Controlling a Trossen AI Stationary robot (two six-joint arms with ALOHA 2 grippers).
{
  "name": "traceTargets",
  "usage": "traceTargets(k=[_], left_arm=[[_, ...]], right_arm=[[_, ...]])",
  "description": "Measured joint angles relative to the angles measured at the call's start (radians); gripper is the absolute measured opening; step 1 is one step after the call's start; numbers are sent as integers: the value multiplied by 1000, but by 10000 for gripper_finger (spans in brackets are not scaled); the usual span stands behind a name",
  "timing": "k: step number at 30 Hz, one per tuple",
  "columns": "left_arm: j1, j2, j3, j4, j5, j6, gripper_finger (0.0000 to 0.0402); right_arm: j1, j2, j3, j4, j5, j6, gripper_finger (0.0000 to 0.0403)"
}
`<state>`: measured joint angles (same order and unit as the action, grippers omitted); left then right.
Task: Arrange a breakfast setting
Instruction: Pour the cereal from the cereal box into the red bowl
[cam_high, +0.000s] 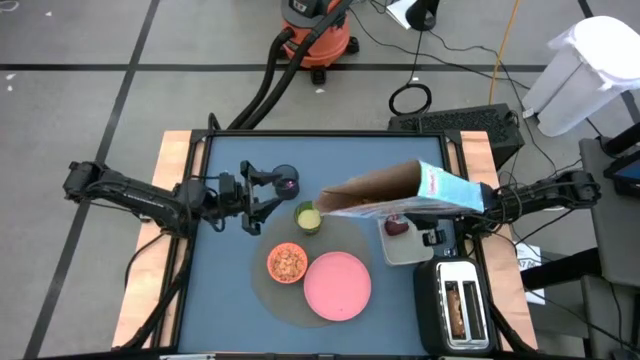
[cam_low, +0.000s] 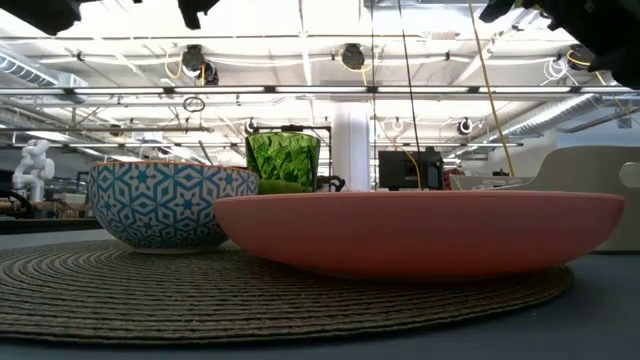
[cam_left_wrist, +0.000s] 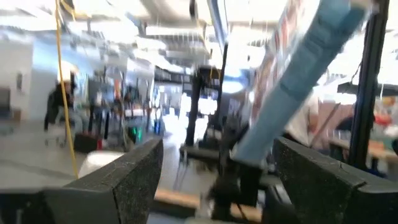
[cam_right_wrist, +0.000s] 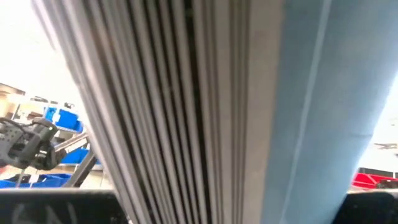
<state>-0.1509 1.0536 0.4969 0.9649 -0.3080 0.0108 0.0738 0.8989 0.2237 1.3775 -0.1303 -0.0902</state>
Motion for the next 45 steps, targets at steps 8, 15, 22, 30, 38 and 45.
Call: traceTargets(k=[8,15,22,30,38,45], left_arm=[[28,201,12,307,0,37,310],[28,359,143,316,0,16,310],[28,494,315,247,1,17,310],[28,615,482,204,2,17,310],[28,690,609,185,4,10,310],[28,708,653,127,78,6,310]], right_arm=[[-1,93,78,36,0,-29,160],[-10,159,137,40,4,-34,160],[-16,198,178,50,31,-56,160],[-16,198,188,47,54,-83,160],[-16,196,188,48,53,-83,160],[-15,196,188,65,49,-82,160]])
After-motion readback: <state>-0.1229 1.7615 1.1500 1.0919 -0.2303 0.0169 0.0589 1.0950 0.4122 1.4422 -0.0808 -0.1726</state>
